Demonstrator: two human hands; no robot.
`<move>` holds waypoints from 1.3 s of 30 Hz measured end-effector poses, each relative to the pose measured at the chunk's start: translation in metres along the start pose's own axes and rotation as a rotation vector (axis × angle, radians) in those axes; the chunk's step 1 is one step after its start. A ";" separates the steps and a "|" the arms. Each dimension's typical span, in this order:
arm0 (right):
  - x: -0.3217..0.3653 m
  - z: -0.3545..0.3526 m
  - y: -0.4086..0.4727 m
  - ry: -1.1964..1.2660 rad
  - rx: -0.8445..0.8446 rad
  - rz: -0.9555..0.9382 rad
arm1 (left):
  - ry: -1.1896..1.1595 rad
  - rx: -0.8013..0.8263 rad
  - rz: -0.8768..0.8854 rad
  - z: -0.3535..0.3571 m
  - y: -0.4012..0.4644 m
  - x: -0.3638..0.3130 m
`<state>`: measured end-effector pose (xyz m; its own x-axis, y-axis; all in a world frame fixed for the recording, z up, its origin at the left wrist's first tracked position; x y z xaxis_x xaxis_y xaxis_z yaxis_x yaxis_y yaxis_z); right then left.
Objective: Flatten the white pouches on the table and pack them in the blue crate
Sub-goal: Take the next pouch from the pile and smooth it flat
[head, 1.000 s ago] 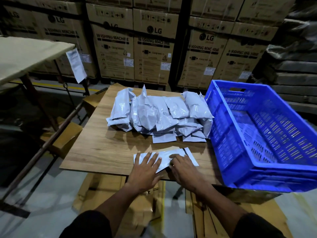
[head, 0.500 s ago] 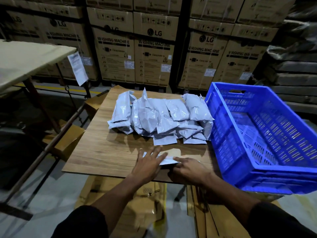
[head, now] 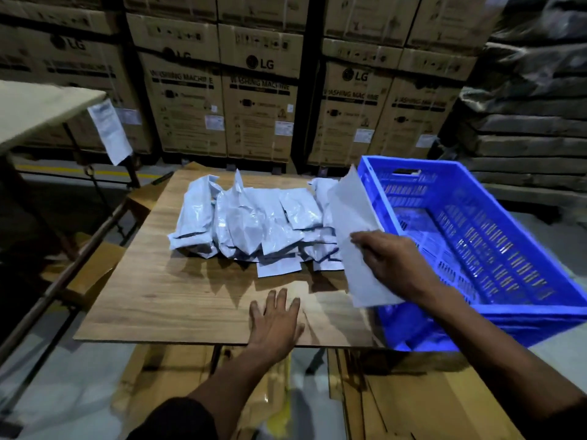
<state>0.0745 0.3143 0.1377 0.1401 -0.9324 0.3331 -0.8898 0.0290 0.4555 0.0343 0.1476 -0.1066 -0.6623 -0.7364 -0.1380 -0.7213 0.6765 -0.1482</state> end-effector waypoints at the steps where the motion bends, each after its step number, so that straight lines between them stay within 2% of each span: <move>1: -0.008 -0.014 0.007 0.005 -0.038 0.020 | 0.000 0.015 -0.003 0.002 0.003 -0.003; 5: -0.063 -0.068 0.031 -0.083 -0.174 0.133 | 0.003 0.036 0.027 0.004 0.016 -0.021; 9: -0.121 -0.090 0.041 -0.188 -0.173 0.265 | -0.012 0.053 0.030 0.004 0.028 -0.039; 13: -0.179 -0.076 0.044 -0.297 -0.062 0.387 | -0.016 0.071 0.015 0.003 0.035 -0.052; 17: -0.223 -0.036 0.042 -0.430 0.193 0.452 | -0.017 0.050 -0.003 0.001 0.037 -0.055; 21: -0.216 0.024 0.033 -0.459 0.459 0.365 | -0.002 0.059 -0.008 0.003 0.038 -0.054; 25: -0.196 0.056 0.036 -0.438 0.535 0.329 | 0.017 0.067 -0.003 0.003 0.036 -0.053; 29: -0.195 0.071 0.037 -0.420 0.547 0.329 | 0.047 0.063 0.014 0.000 0.033 -0.053; 33: -0.197 0.090 0.034 -0.314 0.567 0.230 | 0.056 0.049 0.013 0.001 0.031 -0.054; 36: -0.214 0.101 0.026 -0.330 0.590 0.309 | 0.055 0.066 0.011 0.003 0.032 -0.054; 39: -0.209 0.088 0.025 -0.145 0.504 0.384 | 0.052 0.079 0.018 0.003 0.031 -0.054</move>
<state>-0.0150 0.4777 0.0067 -0.2570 -0.9297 0.2637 -0.9646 0.2300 -0.1291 0.0477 0.2083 -0.1068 -0.6863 -0.7217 -0.0903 -0.6924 0.6862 -0.2230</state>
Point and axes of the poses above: each hand's wrist, its own y-axis towards the middle knuckle, its own z-axis out of the palm, x = y × z, the point moved 10 cm from there along y, towards the middle knuckle, and after that the axes turned 11 degrees about z, right-handed, at the moved point
